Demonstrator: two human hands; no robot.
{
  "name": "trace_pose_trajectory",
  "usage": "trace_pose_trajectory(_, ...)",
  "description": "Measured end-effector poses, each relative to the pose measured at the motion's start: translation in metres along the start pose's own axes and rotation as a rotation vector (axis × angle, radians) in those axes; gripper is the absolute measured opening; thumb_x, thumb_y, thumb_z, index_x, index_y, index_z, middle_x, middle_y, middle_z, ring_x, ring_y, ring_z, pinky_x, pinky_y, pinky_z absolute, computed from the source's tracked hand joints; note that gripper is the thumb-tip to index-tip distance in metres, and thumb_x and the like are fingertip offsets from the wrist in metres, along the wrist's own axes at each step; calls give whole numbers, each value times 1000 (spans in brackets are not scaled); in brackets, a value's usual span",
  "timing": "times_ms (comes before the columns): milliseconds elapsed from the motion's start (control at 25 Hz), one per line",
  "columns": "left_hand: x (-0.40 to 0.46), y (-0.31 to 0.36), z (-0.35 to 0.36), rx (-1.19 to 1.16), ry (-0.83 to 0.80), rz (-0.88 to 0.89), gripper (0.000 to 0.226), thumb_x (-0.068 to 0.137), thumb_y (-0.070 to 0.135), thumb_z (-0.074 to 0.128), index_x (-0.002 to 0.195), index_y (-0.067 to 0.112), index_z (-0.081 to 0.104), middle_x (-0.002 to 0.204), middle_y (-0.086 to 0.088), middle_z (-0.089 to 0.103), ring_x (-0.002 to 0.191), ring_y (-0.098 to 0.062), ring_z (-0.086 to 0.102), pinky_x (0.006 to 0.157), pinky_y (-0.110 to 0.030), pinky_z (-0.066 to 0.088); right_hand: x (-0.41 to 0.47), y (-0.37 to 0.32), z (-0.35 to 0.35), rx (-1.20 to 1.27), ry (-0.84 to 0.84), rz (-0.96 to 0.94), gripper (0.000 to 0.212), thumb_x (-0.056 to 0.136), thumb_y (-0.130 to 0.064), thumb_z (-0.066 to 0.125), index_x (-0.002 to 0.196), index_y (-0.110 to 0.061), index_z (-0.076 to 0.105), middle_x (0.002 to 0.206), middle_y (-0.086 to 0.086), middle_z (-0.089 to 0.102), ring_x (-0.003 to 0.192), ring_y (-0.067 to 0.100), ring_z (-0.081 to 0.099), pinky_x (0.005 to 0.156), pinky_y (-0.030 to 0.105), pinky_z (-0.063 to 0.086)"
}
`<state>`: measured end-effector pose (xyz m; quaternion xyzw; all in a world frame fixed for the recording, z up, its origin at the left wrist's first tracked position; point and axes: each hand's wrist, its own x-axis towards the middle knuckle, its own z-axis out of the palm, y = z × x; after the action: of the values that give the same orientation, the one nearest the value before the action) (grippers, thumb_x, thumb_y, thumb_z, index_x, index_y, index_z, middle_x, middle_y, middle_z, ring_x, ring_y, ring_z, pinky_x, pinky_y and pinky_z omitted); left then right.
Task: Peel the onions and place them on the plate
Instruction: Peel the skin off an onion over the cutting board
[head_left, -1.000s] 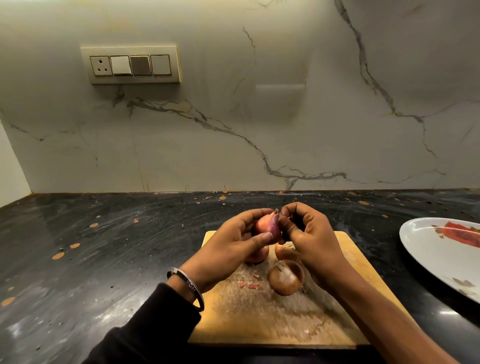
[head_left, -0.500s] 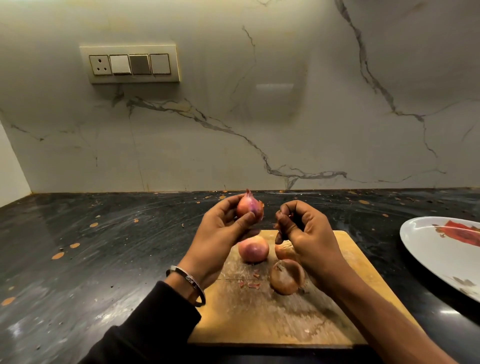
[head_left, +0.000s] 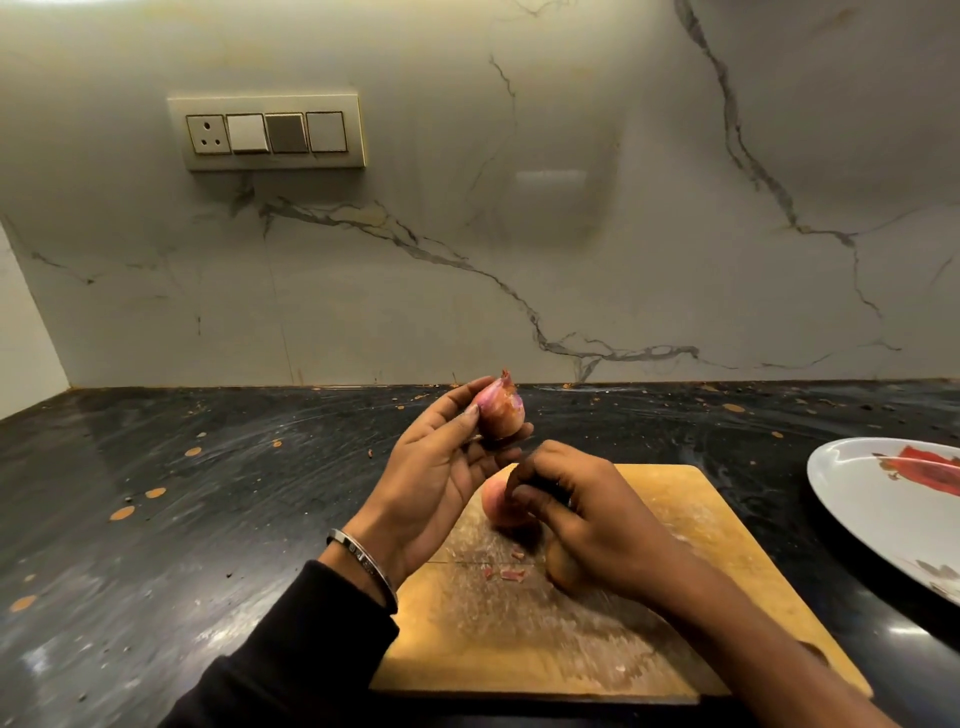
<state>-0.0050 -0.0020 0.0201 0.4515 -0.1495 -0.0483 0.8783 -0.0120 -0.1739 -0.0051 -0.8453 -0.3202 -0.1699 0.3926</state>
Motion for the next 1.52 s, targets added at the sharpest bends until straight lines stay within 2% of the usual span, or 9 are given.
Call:
trace_pose_trajectory(120, 0, 2, -1, 10, 34, 2, 32, 101, 12, 38, 121, 9, 63, 117, -19, 69, 101, -38, 69, 78, -38, 61, -1, -1, -1, 25, -7, -37, 22, 88, -14, 74, 82, -34, 68, 88, -15, 65, 87, 8, 64, 75, 25, 50)
trace_pose_trajectory(240, -1, 1, -1, 84, 17, -2, 32, 103, 14, 36, 123, 11, 61, 121, -20, 67, 93, -34, 70, 70, -33, 61, 0, 3, -8, 60, 254, 11, 16, 86, -14, 76, 88, -28, 69, 85, -14, 69, 85, 8, 66, 74, 24, 52)
trace_pose_trajectory(360, -4, -1, 2, 187, -39, -25, 31, 97, 24, 45, 119, 12, 63, 118, -21, 67, 84, -28, 69, 63, -29, 57, 3, 4, -12, 293, 395, 115, 24, 86, -18, 75, 108, -24, 68, 93, -9, 71, 91, 9, 69, 79, 22, 57)
trace_pose_trajectory(560, -6, -1, 3, 300, -166, -82, 47, 84, 18, 63, 130, 15, 57, 111, -13, 71, 90, -22, 70, 73, -31, 60, 4, 2, -13, 474, 384, 136, 31, 79, -26, 75, 110, -20, 72, 100, -5, 76, 95, 10, 72, 78, 22, 56)
trace_pose_trajectory(760, -7, 0, 4, 244, -151, -93, 42, 86, 24, 55, 125, 10, 59, 113, -20, 70, 97, -30, 69, 69, -28, 59, 3, 3, -15, 532, 418, 138, 28, 71, -24, 77, 99, -21, 74, 97, -3, 77, 94, 11, 73, 83, 24, 58)
trace_pose_trajectory(880, -7, -1, 4, 249, -172, -87, 43, 88, 26, 55, 128, 12, 57, 111, -19, 69, 93, -28, 69, 69, -29, 59, 4, 6, -14, 546, 451, 132, 19, 76, -14, 76, 94, -15, 71, 94, 2, 76, 92, 14, 72, 82, 26, 58)
trace_pose_trajectory(1120, -6, -2, 3, 345, -137, -69, 42, 90, 34, 48, 123, 12, 61, 96, -12, 70, 77, -21, 68, 63, -25, 56, 3, 0, -12, 494, 360, 105, 28, 76, -19, 76, 102, -26, 72, 100, -6, 76, 98, 11, 71, 85, 25, 58)
trace_pose_trajectory(1400, -9, -2, 4, 509, -180, -18, 44, 82, 29, 63, 126, 21, 59, 98, -6, 70, 76, -12, 61, 63, -22, 50, 2, 3, -14, 517, 365, 117, 32, 74, -23, 77, 105, -25, 72, 102, -3, 75, 99, 14, 71, 85, 29, 59)
trace_pose_trajectory(1520, -9, -1, 4, 464, -187, -43, 42, 86, 31, 57, 128, 24, 56, 100, -8, 70, 70, -13, 58, 60, -23, 48, 2, 4, -15, 544, 362, 99, 28, 80, -14, 74, 108, -19, 73, 102, 0, 76, 97, 16, 72, 79, 25, 58)
